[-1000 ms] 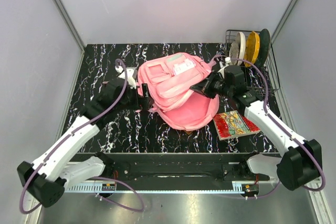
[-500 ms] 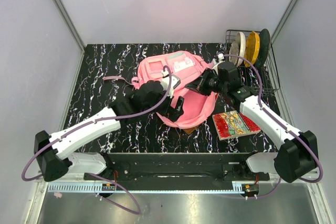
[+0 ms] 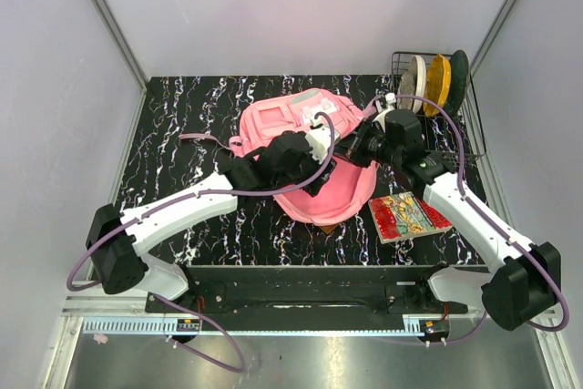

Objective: Pack the student bag
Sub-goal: Unzip the student bag at the center of the board.

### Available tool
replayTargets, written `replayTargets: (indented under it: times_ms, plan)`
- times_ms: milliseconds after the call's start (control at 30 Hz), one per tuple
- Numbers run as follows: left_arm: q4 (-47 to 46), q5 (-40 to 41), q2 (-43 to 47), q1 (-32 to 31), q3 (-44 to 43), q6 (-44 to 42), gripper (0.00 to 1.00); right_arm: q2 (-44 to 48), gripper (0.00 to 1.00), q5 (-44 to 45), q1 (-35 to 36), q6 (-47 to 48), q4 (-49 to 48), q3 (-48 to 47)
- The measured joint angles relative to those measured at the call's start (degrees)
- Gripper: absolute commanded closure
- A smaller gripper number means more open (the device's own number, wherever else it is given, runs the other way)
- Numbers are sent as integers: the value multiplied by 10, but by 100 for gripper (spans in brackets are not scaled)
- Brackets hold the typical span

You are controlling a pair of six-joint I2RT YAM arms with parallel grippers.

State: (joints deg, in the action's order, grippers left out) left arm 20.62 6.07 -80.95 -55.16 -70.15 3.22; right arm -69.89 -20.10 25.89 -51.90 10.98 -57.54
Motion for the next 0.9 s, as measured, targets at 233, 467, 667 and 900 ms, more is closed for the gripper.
replayTargets:
  times_ms: [233, 467, 667, 900]
  plan:
    - [-2, 35, -24, 0, -16, -12, 100, 7, 100, 2, 0, -1, 13, 7]
    - [21, 52, -38, -6, -37, -2, 100, 24, 58, 16, 0, -6, 10, 23]
    - [25, 63, -36, -6, -23, 14, 100, 35, 27, 13, 0, -15, 4, 28]
    - [37, 87, -9, -6, -6, 27, 100, 41, 30, 29, -3, -24, 9, 33]
